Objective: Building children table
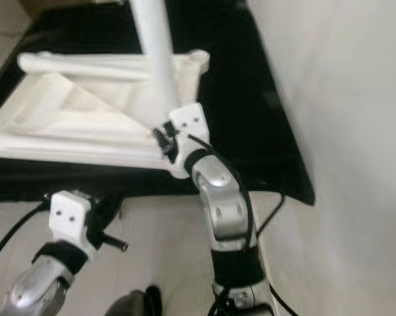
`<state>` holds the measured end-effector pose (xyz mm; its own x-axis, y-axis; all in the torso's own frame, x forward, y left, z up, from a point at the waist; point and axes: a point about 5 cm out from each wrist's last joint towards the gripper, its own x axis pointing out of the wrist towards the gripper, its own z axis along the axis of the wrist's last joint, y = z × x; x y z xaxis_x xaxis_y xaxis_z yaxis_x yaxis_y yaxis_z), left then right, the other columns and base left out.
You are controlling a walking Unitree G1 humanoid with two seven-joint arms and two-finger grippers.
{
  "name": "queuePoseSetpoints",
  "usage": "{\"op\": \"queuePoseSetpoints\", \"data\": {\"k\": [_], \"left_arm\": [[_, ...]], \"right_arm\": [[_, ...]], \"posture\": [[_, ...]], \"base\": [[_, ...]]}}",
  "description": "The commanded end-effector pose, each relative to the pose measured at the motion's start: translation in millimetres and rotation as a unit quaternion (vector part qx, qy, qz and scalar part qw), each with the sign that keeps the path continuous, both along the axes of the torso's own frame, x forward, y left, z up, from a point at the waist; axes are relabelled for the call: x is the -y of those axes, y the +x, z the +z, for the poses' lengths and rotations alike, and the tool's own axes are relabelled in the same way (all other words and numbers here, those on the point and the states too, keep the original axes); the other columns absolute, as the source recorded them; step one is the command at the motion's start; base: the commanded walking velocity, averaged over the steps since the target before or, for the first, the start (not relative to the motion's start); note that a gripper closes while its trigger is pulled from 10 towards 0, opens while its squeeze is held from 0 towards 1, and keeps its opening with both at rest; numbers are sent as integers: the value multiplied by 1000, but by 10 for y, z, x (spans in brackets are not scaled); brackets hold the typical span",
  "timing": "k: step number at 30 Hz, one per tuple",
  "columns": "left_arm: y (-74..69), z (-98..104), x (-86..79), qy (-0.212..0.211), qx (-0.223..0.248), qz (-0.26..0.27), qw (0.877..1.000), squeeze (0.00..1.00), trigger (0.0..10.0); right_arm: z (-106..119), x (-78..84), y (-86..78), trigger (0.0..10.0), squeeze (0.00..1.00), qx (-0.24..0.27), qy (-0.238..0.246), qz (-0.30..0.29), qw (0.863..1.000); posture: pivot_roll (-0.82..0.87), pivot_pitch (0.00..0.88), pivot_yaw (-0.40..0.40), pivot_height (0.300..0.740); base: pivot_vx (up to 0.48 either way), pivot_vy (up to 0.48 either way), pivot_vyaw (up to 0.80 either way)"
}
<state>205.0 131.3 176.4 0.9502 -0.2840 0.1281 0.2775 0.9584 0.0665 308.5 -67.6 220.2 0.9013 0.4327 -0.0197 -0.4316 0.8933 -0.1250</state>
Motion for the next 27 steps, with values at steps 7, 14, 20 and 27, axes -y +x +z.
{"op": "queuePoseSetpoints", "data": {"k": [7,14,20,27], "left_arm": [[5,-40,23,0,-7,3,1000,0,10000],[-7,-35,30,-4,-6,4,1000,0,10000],[8,-36,46,-6,-7,2,1000,0,10000],[6,-55,44,-5,-12,-1,1000,0,10000]], "right_arm": [[-73,-395,54,10000,1000,-50,91,103,989],[181,-441,49,10000,1000,-15,121,199,972],[288,-314,142,10000,0,24,-25,390,920],[391,-210,335,10000,0,20,-119,459,880]], "posture": [[16,283,78,740],[16,285,76,740],[14,284,90,740],[21,274,111,740]], "base": [[0,0,0],[0,0,0],[0,0,0],[0,0,0]]}}
